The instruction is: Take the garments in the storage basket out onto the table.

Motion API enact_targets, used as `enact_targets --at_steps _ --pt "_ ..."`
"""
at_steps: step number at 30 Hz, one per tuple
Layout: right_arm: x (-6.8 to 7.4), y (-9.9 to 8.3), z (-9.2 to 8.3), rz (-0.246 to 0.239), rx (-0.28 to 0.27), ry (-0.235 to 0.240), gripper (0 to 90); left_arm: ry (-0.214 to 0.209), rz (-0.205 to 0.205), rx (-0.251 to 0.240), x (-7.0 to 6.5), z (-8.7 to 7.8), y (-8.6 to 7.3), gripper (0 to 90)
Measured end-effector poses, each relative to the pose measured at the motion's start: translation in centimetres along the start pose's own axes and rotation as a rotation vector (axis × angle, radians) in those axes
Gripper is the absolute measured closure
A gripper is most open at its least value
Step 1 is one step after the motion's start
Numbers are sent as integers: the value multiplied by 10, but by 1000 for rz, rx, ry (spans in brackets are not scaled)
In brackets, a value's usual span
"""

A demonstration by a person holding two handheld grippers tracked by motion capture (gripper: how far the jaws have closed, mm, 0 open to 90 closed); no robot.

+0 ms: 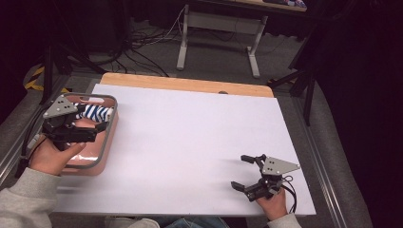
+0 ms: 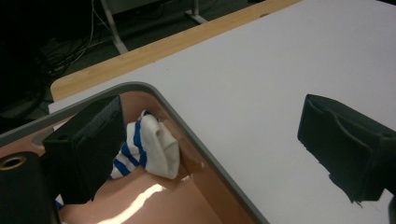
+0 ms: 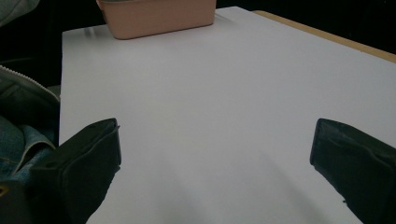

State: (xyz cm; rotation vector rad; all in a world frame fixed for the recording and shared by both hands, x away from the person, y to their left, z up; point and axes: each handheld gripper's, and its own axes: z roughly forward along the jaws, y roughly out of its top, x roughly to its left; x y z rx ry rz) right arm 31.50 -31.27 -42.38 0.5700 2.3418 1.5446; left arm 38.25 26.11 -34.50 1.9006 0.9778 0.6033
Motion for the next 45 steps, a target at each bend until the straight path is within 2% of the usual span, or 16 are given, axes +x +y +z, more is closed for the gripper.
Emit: enact_targets --at_steps 5,8,12,15,18,21,25,26,27,28,34,36,40,45 --pt "0 0 0 4 0 9 25 35 -28 14 14 0 0 69" --pt "-1 0 0 4 1 9 25 65 -38 36 21 1 0 60" --pt "0 -1 0 7 1 13 26 84 -58 69 29 3 -1 63" --pt "0 -1 1 11 2 18 29 89 -64 83 32 5 -2 61" --pt "0 -1 1 12 4 20 30 70 -72 104 39 10 -4 50" --pt "0 -1 1 13 5 22 31 95 -77 132 46 13 -7 32" --pt "-1 -1 1 15 3 24 31 91 -82 162 54 16 -11 21" --pt "-1 -1 1 17 3 24 31 92 -90 176 56 17 -12 21" --pt "-1 -2 1 19 4 26 31 70 -102 196 59 18 -14 29" --pt "-1 -2 1 22 3 29 31 69 -101 202 60 19 -15 45" --pt "-2 -2 2 30 0 36 31 127 -156 306 69 26 -22 110" --pt "-2 -2 2 29 1 36 31 136 -191 339 74 29 -24 130" --pt "-2 -2 2 33 3 43 31 156 -225 393 80 36 -28 147" --pt "-2 -3 3 34 4 52 31 229 -229 465 84 46 -30 152"
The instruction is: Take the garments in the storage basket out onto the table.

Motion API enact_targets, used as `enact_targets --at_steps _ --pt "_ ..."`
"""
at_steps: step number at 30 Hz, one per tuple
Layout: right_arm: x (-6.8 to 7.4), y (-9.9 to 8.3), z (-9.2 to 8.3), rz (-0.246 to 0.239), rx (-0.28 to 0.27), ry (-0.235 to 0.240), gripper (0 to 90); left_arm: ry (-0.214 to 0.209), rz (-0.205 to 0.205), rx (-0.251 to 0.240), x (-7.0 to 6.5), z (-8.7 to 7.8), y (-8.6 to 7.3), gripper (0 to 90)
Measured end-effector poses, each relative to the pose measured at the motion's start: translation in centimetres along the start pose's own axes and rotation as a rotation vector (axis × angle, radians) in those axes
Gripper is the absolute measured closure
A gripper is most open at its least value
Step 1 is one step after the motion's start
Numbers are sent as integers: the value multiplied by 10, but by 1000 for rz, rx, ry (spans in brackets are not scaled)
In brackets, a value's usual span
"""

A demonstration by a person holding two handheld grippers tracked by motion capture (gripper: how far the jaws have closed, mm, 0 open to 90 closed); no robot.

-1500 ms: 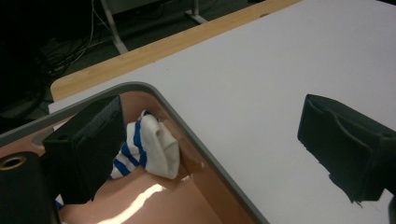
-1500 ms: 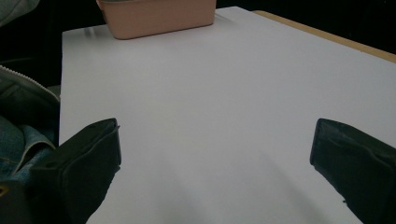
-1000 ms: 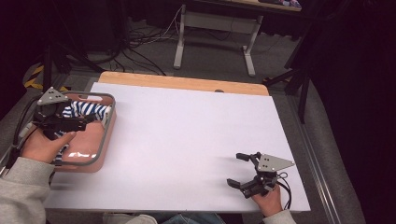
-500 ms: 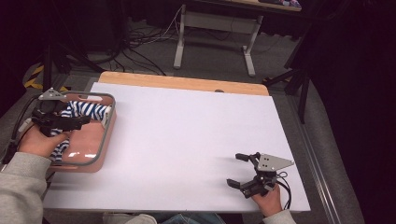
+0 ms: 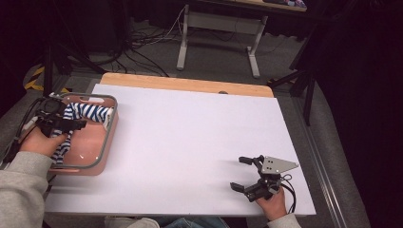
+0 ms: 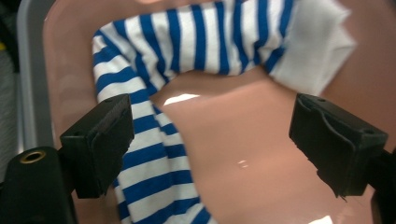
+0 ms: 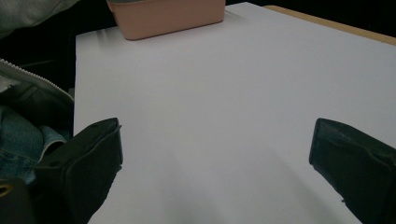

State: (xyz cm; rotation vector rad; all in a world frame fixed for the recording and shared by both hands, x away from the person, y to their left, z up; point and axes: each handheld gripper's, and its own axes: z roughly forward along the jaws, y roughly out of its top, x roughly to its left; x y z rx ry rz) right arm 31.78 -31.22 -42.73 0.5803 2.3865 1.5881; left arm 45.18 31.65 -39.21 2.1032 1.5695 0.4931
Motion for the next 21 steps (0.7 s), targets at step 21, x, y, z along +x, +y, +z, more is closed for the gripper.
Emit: enact_targets --at_steps 21 --pt "0 0 0 9 -4 27 29 82 -24 186 4 25 6 194"
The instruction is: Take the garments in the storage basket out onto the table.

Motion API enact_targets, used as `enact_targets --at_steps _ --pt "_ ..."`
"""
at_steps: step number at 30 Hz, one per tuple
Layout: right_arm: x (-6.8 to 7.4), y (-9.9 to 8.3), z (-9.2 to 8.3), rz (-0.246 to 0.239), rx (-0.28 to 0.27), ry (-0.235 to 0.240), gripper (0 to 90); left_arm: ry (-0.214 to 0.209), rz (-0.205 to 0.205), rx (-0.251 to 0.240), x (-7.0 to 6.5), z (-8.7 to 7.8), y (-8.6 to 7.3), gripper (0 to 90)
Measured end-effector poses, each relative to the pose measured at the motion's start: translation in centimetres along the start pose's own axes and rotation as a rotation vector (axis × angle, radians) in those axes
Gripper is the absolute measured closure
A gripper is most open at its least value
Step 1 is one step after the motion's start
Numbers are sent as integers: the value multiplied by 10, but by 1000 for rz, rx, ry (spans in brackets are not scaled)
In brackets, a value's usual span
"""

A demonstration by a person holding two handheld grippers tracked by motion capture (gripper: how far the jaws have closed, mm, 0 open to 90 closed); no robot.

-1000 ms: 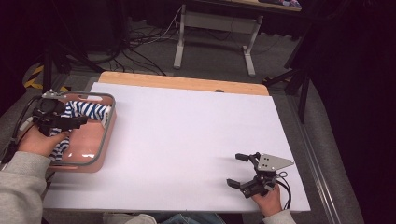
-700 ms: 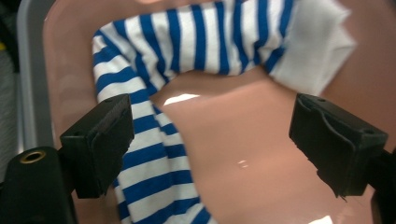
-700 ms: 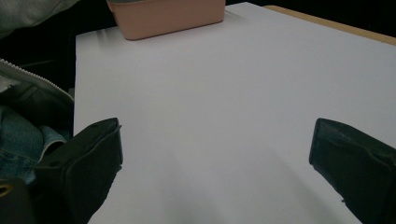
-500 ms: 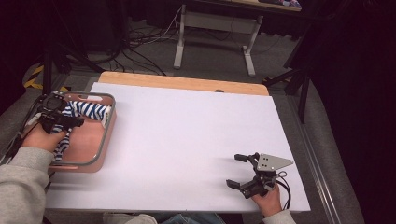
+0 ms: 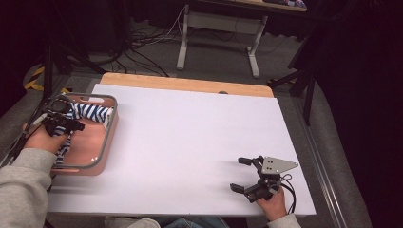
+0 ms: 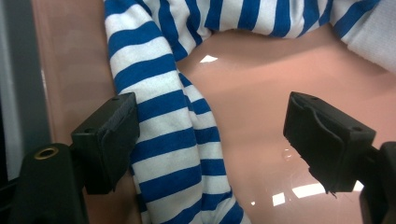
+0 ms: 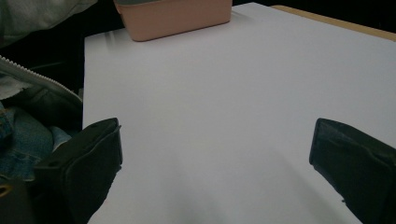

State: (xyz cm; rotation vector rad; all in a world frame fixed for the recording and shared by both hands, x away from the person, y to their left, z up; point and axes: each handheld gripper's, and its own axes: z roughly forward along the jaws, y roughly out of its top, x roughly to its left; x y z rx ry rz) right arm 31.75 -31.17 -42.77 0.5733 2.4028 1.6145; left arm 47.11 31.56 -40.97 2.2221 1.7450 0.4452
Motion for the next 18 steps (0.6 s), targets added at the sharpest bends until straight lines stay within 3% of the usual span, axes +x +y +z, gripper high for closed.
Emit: enact_targets --at_steps 8,18 --pt "0 0 0 -2 3 5 30 30 8 17 -1 3 1 195" --pt "1 0 1 -2 5 10 30 9 23 49 -3 7 2 212"
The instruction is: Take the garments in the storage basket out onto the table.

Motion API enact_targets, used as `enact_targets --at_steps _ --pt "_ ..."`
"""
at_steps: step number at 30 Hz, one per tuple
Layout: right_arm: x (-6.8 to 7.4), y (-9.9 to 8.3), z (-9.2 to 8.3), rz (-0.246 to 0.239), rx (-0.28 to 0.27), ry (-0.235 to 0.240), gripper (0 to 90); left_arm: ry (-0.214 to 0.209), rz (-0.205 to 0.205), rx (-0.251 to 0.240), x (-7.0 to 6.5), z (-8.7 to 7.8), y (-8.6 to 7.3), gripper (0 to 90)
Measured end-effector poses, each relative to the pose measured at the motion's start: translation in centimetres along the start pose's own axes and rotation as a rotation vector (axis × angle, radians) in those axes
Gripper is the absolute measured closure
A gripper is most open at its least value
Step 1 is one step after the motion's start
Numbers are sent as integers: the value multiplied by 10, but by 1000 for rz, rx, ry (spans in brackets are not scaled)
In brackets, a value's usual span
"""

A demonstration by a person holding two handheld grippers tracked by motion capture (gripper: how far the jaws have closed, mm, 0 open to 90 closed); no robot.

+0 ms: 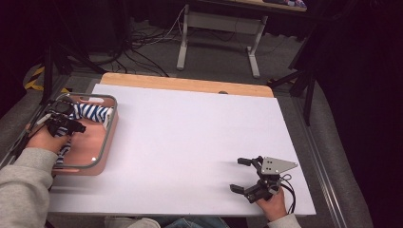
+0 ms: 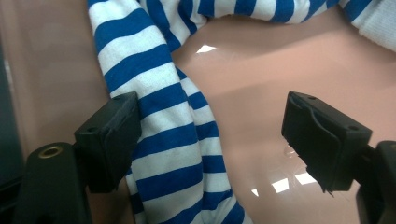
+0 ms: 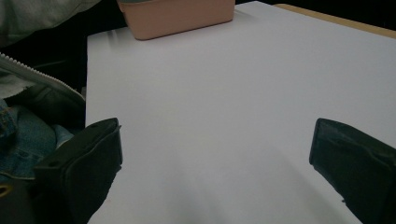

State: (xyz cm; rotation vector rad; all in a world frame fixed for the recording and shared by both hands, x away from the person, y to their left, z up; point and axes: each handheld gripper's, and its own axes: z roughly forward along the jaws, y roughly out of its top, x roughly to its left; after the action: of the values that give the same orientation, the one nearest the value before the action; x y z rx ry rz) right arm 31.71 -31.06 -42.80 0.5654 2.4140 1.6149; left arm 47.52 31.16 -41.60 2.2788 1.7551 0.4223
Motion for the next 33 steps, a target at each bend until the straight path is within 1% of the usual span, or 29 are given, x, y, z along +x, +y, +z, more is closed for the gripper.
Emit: enact_targets --at_steps 7,12,14,15,17,22,23,26,33 --pt "0 0 1 -1 4 4 30 11 9 1 0 1 0 219" --pt "0 0 1 -1 4 7 30 6 18 8 -3 0 0 228" --pt "0 0 1 -1 5 10 30 -33 22 27 -5 3 0 253" --pt "0 0 1 -2 3 13 30 -40 20 51 -5 6 0 237" --pt "1 0 1 -5 2 13 30 -31 21 54 -6 8 0 236" --pt "1 0 1 -6 3 15 29 -31 18 62 -5 10 1 246" --pt "1 0 1 -6 3 15 30 -31 20 77 -6 10 1 244" --pt "1 0 1 -7 4 17 30 -48 15 91 -4 13 2 240" --pt "1 0 1 -3 3 20 29 -89 -12 91 -1 14 1 280"
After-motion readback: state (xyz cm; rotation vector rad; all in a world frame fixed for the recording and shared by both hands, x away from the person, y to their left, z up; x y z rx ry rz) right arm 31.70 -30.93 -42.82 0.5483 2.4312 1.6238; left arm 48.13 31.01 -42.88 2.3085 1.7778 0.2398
